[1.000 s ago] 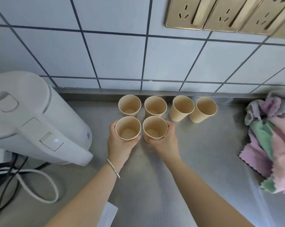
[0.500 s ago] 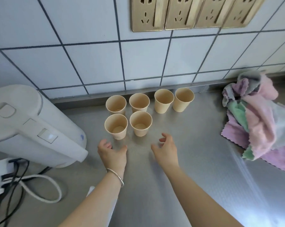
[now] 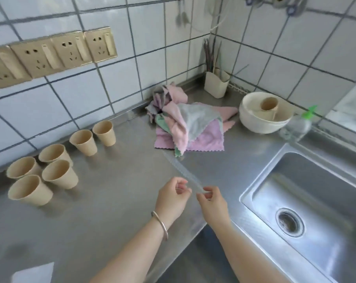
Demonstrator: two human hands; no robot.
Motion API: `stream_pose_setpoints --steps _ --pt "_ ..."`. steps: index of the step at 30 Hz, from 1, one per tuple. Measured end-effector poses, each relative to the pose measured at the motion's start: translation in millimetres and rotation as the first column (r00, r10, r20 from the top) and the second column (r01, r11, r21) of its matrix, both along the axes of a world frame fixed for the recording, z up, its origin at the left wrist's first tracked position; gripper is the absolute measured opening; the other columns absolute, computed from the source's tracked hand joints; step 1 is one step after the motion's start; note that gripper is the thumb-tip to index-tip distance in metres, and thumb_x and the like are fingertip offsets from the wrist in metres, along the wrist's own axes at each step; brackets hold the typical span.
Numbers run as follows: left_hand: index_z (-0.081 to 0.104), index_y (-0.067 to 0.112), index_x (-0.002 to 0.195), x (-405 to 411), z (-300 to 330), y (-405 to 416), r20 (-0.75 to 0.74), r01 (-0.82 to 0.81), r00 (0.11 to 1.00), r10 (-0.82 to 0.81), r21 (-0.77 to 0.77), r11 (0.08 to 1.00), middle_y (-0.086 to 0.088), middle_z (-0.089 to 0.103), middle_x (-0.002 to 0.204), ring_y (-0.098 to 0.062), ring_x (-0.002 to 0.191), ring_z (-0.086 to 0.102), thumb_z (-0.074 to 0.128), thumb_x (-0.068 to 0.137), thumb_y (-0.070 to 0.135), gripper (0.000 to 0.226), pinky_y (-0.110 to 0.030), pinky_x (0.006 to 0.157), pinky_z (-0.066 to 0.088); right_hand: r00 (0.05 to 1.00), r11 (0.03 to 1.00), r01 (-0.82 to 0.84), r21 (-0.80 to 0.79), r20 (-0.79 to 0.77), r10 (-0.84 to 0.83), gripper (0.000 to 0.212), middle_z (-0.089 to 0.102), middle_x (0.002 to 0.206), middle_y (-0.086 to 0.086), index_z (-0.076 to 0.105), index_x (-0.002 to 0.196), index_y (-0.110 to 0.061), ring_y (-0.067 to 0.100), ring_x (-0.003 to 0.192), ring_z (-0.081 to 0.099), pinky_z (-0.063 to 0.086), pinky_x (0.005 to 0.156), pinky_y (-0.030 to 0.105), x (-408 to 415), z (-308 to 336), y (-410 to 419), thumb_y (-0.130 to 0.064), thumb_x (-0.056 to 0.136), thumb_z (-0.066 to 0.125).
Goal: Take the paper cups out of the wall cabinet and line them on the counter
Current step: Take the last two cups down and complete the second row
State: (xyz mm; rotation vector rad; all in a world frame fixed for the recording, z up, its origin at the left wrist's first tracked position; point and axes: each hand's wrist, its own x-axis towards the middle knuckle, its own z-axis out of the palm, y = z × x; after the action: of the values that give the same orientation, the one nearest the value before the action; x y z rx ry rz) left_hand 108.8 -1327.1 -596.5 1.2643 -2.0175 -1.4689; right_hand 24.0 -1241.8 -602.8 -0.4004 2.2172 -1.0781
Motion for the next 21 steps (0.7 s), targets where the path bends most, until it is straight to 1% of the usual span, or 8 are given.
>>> stream_pose_setpoints --steps 2,5,9,11,14,16,19,21 --pt "0.058 0.021 0.093 -41.7 6.1 43.1 0.0 0.127 0.992 -0.127 0.022 0.992 0.011 0.059 0.08 0.0 0.074 0.056 0.064 0.082 0.015 0.013 0.004 0.062 0.038 0.992 0.992 0.127 -0.014 0.011 -0.126 0.033 0.061 0.095 0.001 0.053 0.12 -0.012 0.018 0.087 0.055 0.039 0.074 0.025 -29.7 5.8 53.9 -0.023 0.089 0.055" --pt "0.058 0.022 0.094 -101.4 13.5 109.7 -0.002 0.313 0.95 -0.313 0.044 0.949 0.009 0.06 0.085 -0.008 0.08 0.058 0.064 0.083 0.017 0.013 0.003 0.062 0.038 0.945 0.944 0.327 -0.036 0.0 -0.327 0.03 0.067 0.1 0.006 0.055 0.117 -0.015 0.02 0.087 0.06 0.04 0.062 0.022 -68.6 14.6 133.3 -0.025 0.088 0.054" --pt "0.057 0.022 0.092 -166.9 25.3 195.8 -0.002 0.545 0.838 -0.546 0.047 0.837 0.013 0.058 0.08 -0.002 0.075 0.057 0.065 0.083 0.017 0.013 0.005 0.059 0.038 0.815 0.815 0.578 -0.029 -0.007 -0.579 0.03 0.069 0.102 0.005 0.057 0.114 -0.013 0.023 0.096 0.062 0.04 0.075 0.027 -103.8 25.7 229.1 -0.027 0.087 0.054" --pt "0.059 0.019 0.092 -194.5 31.7 237.7 -0.012 0.649 0.761 -0.649 0.044 0.76 0.012 0.059 0.077 -0.009 0.077 0.059 0.065 0.082 0.014 0.013 0.005 0.058 0.038 0.724 0.725 0.688 -0.045 -0.023 -0.689 0.029 0.068 0.099 0.004 0.057 0.112 -0.013 0.022 0.093 0.06 0.038 0.075 0.026 -113.0 31.9 276.6 -0.026 0.087 0.053" --pt "0.058 0.022 0.091 -227.9 38.6 303.1 -0.01 0.804 0.594 -0.805 0.039 0.593 0.009 0.061 0.078 -0.017 0.082 0.06 0.064 0.083 0.013 0.014 -0.005 0.065 0.043 0.541 0.543 0.837 -0.072 -0.043 -0.84 0.028 0.064 0.101 0.003 0.057 0.113 -0.014 0.018 0.089 0.053 0.036 0.077 0.024 -116.0 41.5 348.1 -0.024 0.087 0.052" --pt "0.058 0.024 0.092 -240.2 43.6 351.4 -0.005 0.895 0.444 -0.896 0.041 0.444 0.003 0.065 0.087 -0.018 0.087 0.061 0.063 0.083 0.016 0.014 -0.02 0.074 0.048 0.407 0.41 0.907 -0.093 -0.054 -0.912 0.025 0.06 0.1 0.002 0.057 0.112 -0.014 0.017 0.089 0.051 0.034 0.077 0.023 -107.7 47.6 393.9 -0.023 0.089 0.051" --pt "0.059 0.016 0.099 -242.0 54.0 431.0 -0.038 0.973 0.231 -0.972 0.032 0.229 0.006 0.061 0.083 -0.006 0.074 0.057 0.062 0.083 0.011 0.016 -0.003 0.059 0.043 0.218 0.226 0.966 -0.129 -0.073 -0.973 0.024 0.057 0.1 0.0 0.055 0.113 -0.015 0.017 0.091 0.051 0.034 0.078 0.023 -82.0 56.3 456.5 -0.023 0.09 0.051" --pt "0.06 0.009 0.101 -233.2 60.7 485.3 -0.062 0.993 0.109 -0.992 0.058 0.105 0.004 0.061 0.082 -0.008 0.074 0.058 0.063 0.084 0.009 0.018 -0.004 0.058 0.044 0.095 0.106 0.985 -0.133 -0.087 -0.992 0.03 0.059 0.105 0.002 0.054 0.118 -0.014 0.019 0.094 0.053 0.037 0.079 0.024 -60.0 62.3 497.0 -0.024 0.09 0.051"
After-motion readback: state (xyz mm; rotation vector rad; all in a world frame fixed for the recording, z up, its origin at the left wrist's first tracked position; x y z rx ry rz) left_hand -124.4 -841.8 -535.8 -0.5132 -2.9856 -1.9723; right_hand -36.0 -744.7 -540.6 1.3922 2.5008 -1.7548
